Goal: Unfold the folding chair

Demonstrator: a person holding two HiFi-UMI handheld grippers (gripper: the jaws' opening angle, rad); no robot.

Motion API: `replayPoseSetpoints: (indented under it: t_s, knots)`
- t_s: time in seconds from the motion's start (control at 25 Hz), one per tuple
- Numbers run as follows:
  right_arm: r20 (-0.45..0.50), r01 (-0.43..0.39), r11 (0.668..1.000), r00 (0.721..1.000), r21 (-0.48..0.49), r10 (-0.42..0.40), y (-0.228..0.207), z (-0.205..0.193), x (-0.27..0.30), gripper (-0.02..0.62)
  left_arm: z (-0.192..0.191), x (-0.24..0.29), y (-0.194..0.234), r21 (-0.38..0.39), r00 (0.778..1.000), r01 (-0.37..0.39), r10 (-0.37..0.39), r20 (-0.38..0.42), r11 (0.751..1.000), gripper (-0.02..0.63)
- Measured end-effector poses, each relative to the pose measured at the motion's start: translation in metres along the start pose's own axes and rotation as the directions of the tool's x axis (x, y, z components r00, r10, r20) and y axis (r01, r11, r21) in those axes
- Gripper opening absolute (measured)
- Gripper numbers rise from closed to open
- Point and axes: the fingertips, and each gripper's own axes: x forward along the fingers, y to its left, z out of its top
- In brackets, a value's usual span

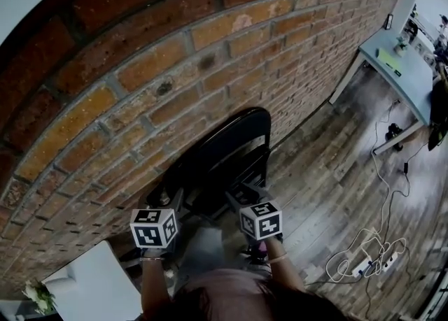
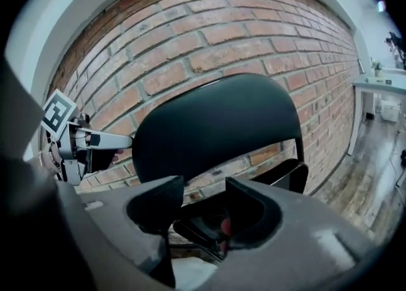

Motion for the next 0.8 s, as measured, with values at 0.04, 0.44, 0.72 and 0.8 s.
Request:
replayPoseSetpoints:
  t_s: [0.04, 0.44, 0.72, 0.8]
  knots:
    - [-0.01, 0.003, 1.0, 1.0, 0.003, -0.003, -0.001, -0.004, 0.003, 0.198, -0.001, 0.003, 0.001, 0.003, 1.0, 0.004, -0.004, -0.008, 1.0, 0.222]
    - [-0.104, 0.023, 0.988, 0.995, 0.151, -0.007, -0.028, -0.04, 0.04, 0.247, -0.013, 0.027, 0.005, 0.043, 0.996, 0.029, -0.026, -0.087, 0.999, 0.23]
    - [-0.173, 0.027, 0.96, 0.985, 0.28, 0.023, -0.041, -0.065, 0.068, 0.264, -0.016, 0.033, 0.003, 0.073, 0.989, 0.084, -0.074, -0.127, 0.994, 0.241]
    - [-0.179, 0.017, 0.95, 0.983, 0.312, 0.041, -0.042, -0.068, 0.075, 0.27, -0.018, 0.033, 0.001, 0.103, 0.987, 0.098, -0.083, -0.14, 0.99, 0.241]
